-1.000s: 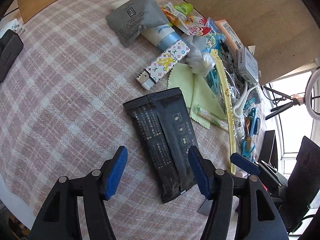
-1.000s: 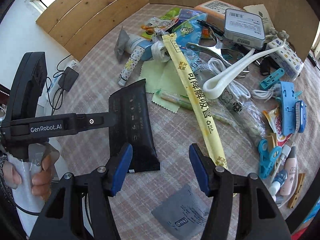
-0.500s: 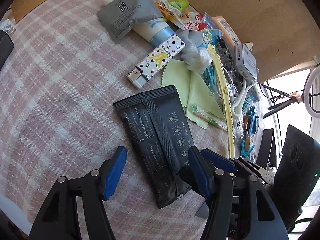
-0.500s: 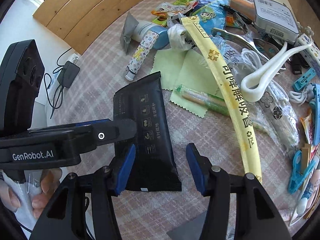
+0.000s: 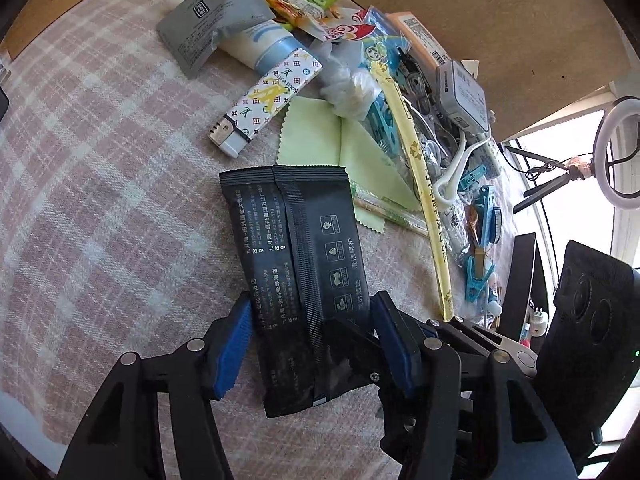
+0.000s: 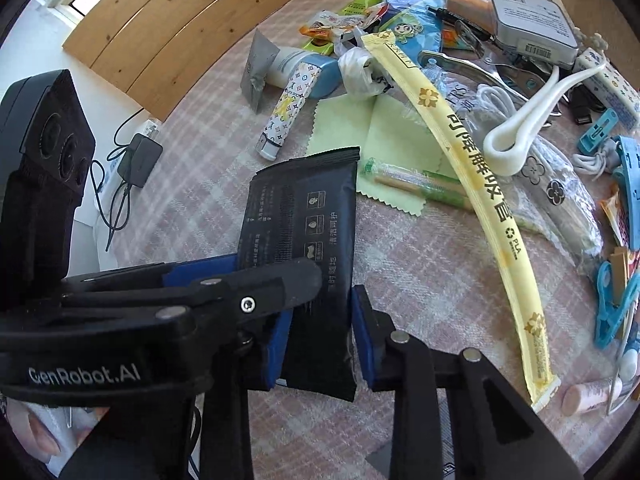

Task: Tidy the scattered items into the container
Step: 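Grasp the black wipe pack with both grippers from opposite sides, then carry the black pack into the tray and open both grippers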

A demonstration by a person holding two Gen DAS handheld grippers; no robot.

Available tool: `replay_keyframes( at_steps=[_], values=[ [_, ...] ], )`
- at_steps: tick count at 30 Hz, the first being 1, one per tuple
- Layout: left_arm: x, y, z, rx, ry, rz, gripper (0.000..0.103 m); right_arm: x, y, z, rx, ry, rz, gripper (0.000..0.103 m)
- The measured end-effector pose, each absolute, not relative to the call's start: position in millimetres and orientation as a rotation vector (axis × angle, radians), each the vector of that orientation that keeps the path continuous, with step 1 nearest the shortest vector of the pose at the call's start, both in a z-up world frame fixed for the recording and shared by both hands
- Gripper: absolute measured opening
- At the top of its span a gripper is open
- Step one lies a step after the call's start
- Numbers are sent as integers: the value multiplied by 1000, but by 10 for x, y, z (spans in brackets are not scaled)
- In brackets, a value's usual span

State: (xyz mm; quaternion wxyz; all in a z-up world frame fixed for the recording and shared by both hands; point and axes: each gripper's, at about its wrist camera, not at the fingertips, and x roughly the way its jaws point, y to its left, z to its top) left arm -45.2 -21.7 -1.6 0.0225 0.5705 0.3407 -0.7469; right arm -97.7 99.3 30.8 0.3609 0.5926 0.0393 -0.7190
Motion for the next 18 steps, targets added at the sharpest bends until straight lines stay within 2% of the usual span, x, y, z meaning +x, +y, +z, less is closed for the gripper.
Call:
replay_keyframes(
  at_steps=[9, 18],
  values=[
    [-563, -197, 505, 1727, 997, -2449, 55, -978, 1266, 704, 1454, 34, -1942, 29],
    [-955, 476, 938, 1776, 892, -2633, 55, -1089, 2046, 1098, 1411, -96, -2117, 29]
  ],
)
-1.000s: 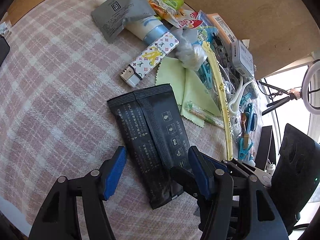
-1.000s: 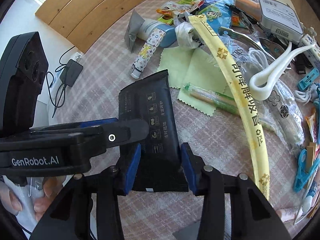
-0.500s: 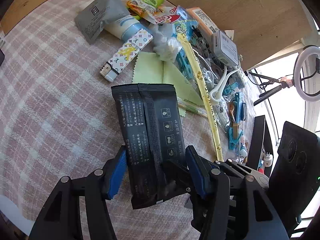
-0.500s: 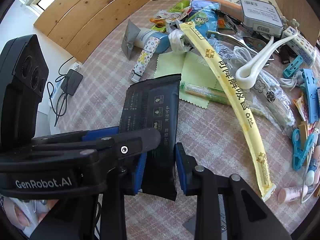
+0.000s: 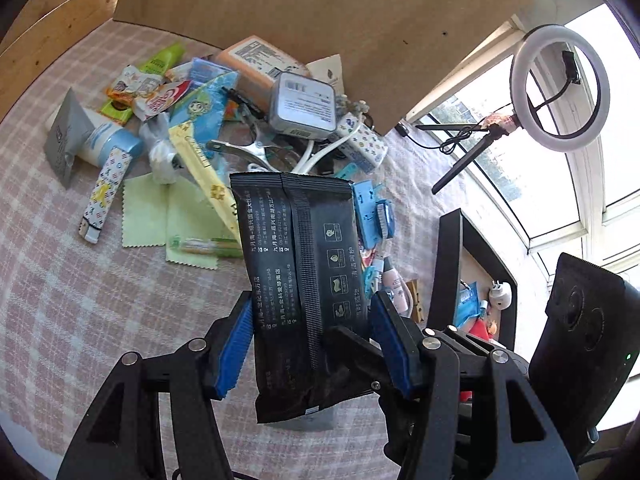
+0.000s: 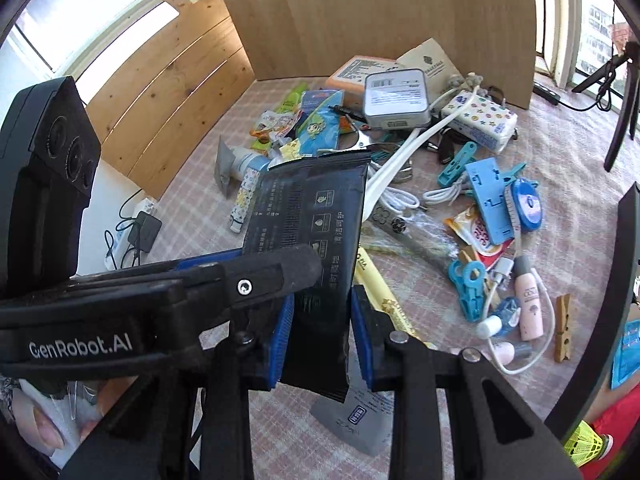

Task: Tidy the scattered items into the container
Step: 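Carry the black pack into the tray and open both grippers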

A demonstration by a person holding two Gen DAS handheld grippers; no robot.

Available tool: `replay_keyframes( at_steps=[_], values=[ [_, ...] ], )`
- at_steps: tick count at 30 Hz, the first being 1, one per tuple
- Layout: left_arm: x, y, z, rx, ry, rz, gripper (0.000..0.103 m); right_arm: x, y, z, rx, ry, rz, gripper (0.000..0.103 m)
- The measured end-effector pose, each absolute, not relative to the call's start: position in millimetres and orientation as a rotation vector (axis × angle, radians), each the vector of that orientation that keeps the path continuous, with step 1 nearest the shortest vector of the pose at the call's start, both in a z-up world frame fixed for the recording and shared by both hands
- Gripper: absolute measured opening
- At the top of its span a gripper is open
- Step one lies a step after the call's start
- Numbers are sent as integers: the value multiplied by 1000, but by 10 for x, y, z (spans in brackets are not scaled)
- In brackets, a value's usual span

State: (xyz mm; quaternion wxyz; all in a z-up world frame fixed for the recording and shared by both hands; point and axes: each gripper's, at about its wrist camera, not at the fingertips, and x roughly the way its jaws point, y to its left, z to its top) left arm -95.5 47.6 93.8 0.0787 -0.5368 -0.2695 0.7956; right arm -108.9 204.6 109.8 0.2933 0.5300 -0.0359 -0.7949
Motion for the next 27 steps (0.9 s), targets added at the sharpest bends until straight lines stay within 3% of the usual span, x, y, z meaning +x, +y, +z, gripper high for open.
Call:
replay_keyframes(
  at_steps=[17, 27],
  values=[
    [-1562, 2920, 1474, -1480, -365, 2091, 55, -850, 4329, 1393, 1433, -449, -2530, 29],
    [-1594, 3642, 1610, -1444, -173, 2056, 54, -751, 4936, 1467, 1443, -535, -2631, 29]
  ],
)
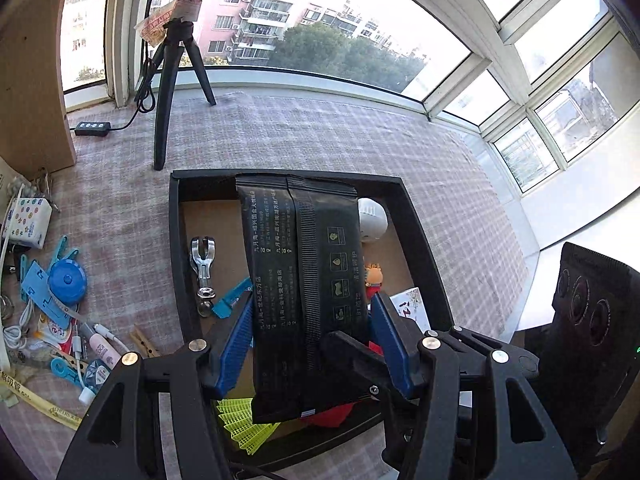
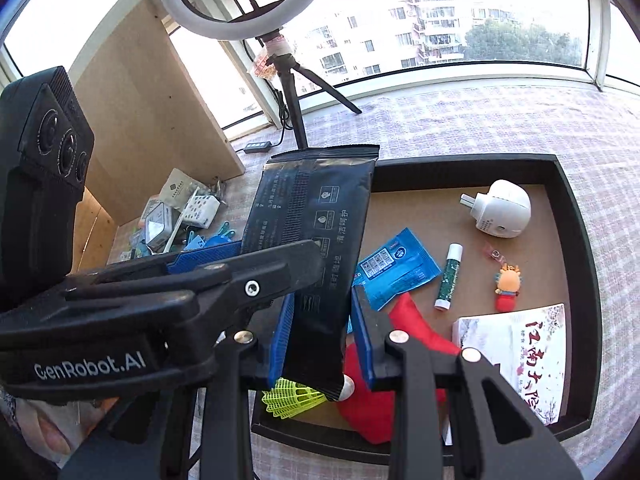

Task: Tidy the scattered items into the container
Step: 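Carry the black pack into the tray and open both grippers, then grasp the yellow straw packet with the left gripper while the right grasps the wooden clothespin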

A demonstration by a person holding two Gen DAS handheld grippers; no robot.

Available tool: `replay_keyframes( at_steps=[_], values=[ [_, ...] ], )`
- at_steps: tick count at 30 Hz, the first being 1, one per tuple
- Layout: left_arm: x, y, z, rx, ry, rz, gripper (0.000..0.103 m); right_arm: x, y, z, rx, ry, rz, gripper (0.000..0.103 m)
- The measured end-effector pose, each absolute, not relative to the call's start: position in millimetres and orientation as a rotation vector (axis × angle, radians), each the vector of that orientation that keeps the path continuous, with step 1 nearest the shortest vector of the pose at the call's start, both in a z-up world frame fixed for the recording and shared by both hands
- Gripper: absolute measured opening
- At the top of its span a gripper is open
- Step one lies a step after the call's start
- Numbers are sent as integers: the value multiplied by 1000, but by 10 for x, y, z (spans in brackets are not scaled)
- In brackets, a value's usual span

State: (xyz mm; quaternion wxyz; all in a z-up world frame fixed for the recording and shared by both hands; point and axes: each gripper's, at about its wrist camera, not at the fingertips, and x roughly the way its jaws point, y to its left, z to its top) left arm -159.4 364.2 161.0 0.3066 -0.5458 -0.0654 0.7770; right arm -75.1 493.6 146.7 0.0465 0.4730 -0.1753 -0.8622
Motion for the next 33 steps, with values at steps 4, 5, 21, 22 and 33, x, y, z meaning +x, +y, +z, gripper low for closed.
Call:
replay_keyframes(
  at_steps=[4, 5, 21, 22, 33],
  values=[
    [-1579, 3728, 1662, -1406, -76, 2128, 54, -744, 5079, 1507, 1451, -538, -2709, 31],
    [-1568, 3729, 1679, -1392, -61, 2142, 54, -746, 5111, 1514, 1455, -538, -2730, 32],
    [-1557, 3152, 1742, -1382, -85, 2237, 54, -801, 4954, 1537, 1431, -484, -2723, 48],
    [-1567, 3051, 1727, -1394, -98, 2246, 54, -807, 4907, 1529, 1429, -474, -2718, 48],
    [-1473, 1433, 1430, -1555, -319, 2436, 54, -919, 4193, 1387, 1414, -338, -2548, 48]
  ],
)
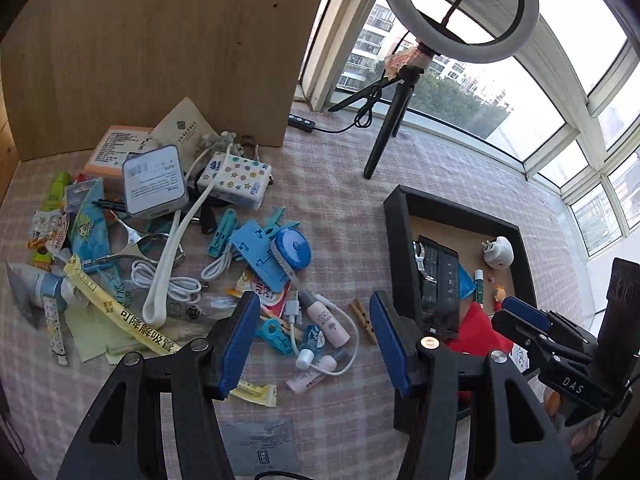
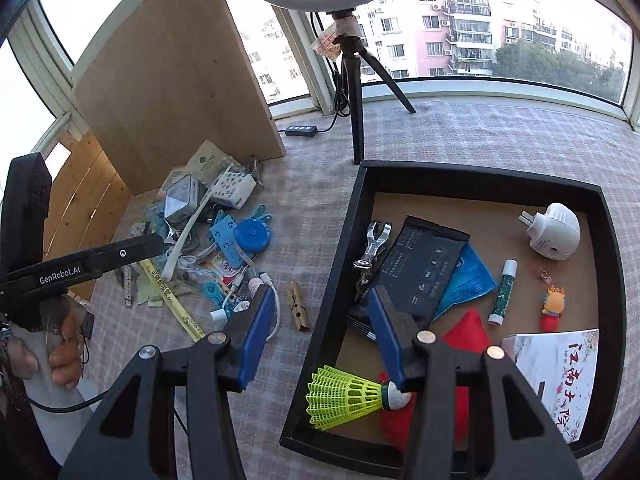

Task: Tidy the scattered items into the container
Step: 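Grasp the yellow straw packet with the left gripper while the right grasps the wooden clothespin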

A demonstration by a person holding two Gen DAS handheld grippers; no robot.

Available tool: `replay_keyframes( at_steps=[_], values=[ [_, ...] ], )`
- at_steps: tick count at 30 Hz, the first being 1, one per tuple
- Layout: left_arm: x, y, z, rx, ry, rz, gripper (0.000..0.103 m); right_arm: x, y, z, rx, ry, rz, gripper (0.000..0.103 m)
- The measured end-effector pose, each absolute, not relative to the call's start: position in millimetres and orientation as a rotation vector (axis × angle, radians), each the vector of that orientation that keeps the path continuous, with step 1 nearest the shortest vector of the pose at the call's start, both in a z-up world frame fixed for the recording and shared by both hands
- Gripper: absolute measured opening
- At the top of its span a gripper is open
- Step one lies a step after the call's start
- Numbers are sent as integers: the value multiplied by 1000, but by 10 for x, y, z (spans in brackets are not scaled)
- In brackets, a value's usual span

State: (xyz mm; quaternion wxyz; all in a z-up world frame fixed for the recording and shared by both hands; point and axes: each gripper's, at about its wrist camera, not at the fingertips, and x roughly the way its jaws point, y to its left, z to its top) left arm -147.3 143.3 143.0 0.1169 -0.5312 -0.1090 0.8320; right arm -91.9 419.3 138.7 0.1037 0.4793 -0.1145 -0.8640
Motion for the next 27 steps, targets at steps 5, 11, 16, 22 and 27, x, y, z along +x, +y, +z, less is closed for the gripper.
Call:
replay_keyframes(
  at_steps=[5, 11, 16, 22, 27],
  values=[
    [-1324, 769, 1125, -1670, -483, 2469, 54, -994, 3864, 1236, 1454, -252, -2459, 48],
    [-1181, 443, 762, -1772, -664, 2419, 54, -1168, 3545, 984, 1533, -155, -2347, 48],
    [-1182, 455, 581, -1810, -751, 2361, 54, -1390, 3399, 778, 1623, -123, -2255, 48],
    [-1251, 501, 466, -1827, -786, 2340, 54, -1706, 3360, 688, 1665, -76, -2279, 48],
    [-1265, 506, 378, -1855, -813, 2316, 54, -2019, 3248, 544, 1731, -40, -2255, 48]
  ],
)
